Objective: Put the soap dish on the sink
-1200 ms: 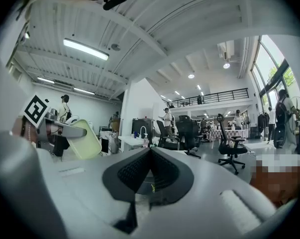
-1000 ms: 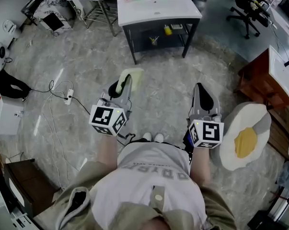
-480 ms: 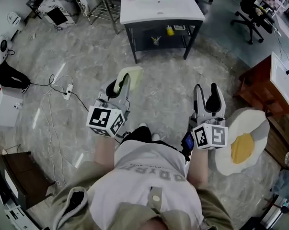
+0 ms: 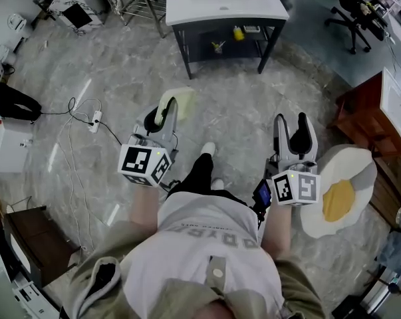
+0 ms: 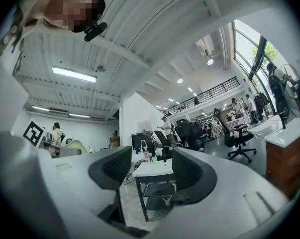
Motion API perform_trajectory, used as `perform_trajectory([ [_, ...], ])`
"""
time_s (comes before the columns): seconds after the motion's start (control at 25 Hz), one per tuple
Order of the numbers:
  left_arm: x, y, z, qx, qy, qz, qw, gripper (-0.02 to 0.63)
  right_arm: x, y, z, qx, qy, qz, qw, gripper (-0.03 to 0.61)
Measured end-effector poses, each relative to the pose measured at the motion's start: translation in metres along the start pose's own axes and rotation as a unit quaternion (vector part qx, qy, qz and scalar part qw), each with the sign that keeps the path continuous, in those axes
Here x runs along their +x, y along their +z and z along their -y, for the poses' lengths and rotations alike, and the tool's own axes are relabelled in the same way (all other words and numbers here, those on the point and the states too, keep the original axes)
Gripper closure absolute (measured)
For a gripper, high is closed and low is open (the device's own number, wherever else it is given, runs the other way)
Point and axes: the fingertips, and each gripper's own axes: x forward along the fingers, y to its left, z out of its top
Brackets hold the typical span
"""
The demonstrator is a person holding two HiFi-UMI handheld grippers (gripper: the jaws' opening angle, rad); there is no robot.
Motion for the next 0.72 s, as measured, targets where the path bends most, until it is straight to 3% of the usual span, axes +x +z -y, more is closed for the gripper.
perform_trajectory([
  [0.36,0.056,-0.001,-0.042,-0.01,-0.006,0.0,0.9999,0.6,0.059,-0.011,0.012,-0.006,-0.012,-0.009,1.0,0.334],
  [0.72,0.137,0.022,-0.096,-0.016,-0.022,0.032,0.9991,0.6,0.144,0.006,0.023,-0.037,-0.026,0.015,0.999,0.334],
])
